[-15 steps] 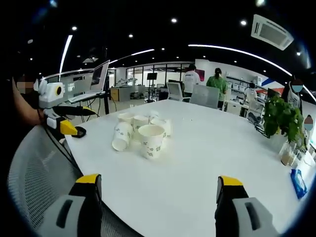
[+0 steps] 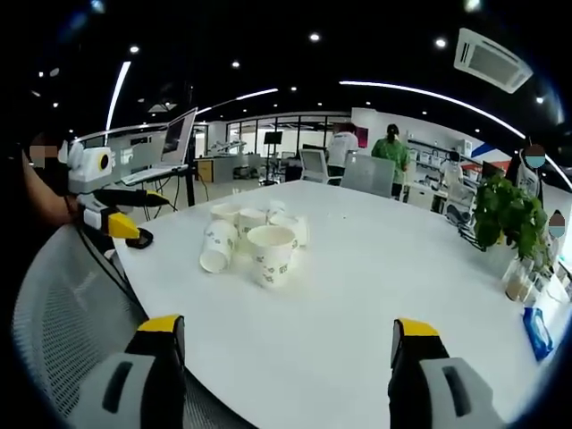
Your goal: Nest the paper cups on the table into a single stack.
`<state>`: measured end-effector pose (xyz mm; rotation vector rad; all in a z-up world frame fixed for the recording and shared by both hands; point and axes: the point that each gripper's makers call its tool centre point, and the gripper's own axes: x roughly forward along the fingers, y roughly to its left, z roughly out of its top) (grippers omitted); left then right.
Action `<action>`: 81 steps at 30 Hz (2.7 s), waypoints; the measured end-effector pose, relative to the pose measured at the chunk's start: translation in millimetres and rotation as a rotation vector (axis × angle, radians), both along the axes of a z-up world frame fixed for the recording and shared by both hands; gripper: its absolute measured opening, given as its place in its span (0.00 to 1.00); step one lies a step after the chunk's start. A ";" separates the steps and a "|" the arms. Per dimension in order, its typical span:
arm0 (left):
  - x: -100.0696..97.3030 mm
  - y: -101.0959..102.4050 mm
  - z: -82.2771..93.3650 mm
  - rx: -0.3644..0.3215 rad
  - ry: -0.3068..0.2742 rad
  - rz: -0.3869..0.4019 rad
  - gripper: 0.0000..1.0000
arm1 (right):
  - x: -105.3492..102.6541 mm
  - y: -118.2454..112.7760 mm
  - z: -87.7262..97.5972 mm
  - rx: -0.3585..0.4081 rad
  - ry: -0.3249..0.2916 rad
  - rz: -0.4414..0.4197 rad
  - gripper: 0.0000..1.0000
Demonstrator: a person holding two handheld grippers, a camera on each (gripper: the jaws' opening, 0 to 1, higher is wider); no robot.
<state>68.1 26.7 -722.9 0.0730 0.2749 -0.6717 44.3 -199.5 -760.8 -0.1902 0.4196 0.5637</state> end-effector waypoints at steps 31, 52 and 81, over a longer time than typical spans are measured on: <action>-0.3 0.5 -5.6 0.024 0.007 -0.011 0.84 | 0.9 -2.8 0.9 -0.002 0.000 -0.015 0.93; 0.7 1.0 -4.1 0.017 -0.002 -0.012 0.86 | 2.0 -6.5 -2.0 -0.007 0.007 -0.024 0.92; 6.3 17.0 -26.6 0.029 0.010 -0.047 0.87 | 21.5 -1.1 10.1 -0.008 0.039 0.013 1.00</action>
